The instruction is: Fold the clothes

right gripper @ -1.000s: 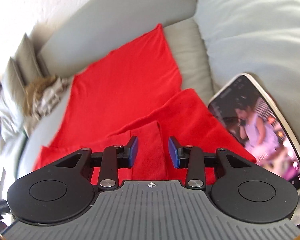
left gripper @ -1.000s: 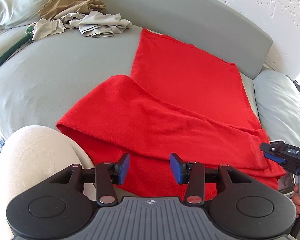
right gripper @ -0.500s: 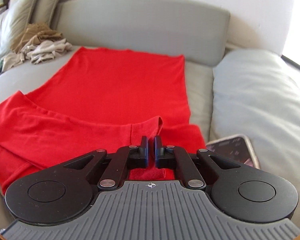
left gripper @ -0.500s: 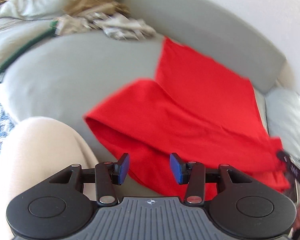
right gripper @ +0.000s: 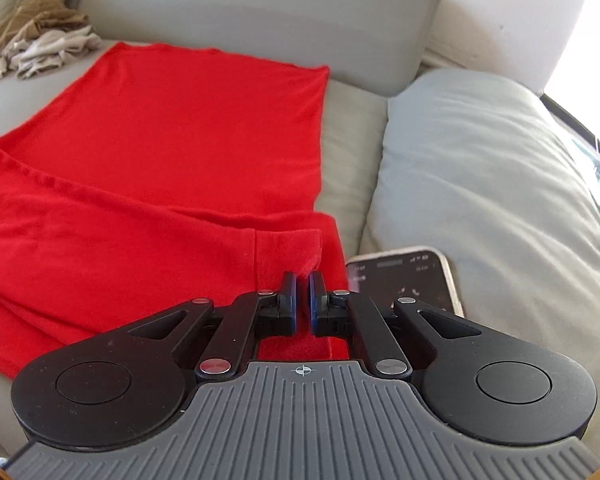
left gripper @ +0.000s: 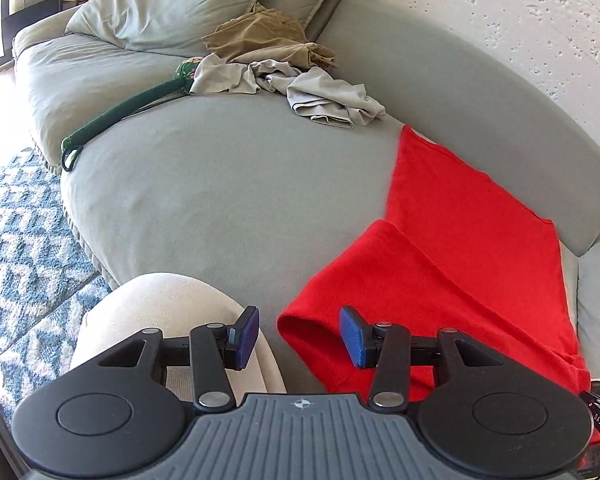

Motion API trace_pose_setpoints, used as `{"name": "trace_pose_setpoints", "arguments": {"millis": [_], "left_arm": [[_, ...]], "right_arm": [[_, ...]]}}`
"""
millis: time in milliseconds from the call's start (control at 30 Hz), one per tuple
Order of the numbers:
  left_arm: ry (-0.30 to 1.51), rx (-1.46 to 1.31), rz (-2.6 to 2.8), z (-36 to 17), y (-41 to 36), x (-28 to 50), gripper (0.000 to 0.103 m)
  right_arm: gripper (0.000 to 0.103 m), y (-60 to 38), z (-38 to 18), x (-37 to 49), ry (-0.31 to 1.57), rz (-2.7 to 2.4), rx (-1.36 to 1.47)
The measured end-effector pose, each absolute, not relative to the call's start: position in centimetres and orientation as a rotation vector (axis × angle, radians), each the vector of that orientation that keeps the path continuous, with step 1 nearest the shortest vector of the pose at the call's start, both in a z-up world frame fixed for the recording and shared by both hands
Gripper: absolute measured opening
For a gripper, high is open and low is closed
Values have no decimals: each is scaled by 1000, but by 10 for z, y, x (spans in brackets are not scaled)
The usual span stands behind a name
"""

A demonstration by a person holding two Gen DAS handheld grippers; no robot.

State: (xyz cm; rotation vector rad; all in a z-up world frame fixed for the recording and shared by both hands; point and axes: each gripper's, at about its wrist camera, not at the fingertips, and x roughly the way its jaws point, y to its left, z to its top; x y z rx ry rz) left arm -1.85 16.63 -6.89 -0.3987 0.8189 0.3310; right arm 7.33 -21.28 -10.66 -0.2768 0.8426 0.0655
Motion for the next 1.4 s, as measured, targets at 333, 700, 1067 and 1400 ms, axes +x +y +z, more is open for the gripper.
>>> {"name": "trace_pose_setpoints", "arguments": {"millis": [333,700,1067,1400], "left_arm": [[835,-312,195,-76,145,-8,46],[737,-102,89,-94,104,59,24],[855,-269,257,-119,162,100,38],[842,-109,-34,-91,106,-3,44]], "right_arm": [[31,-259,-75,47,768,16,95],[13,-259,-97,67,816,125,297],[1,-262,-129,102,875,147,464],[24,-272,-89,2,764,135,370]]}}
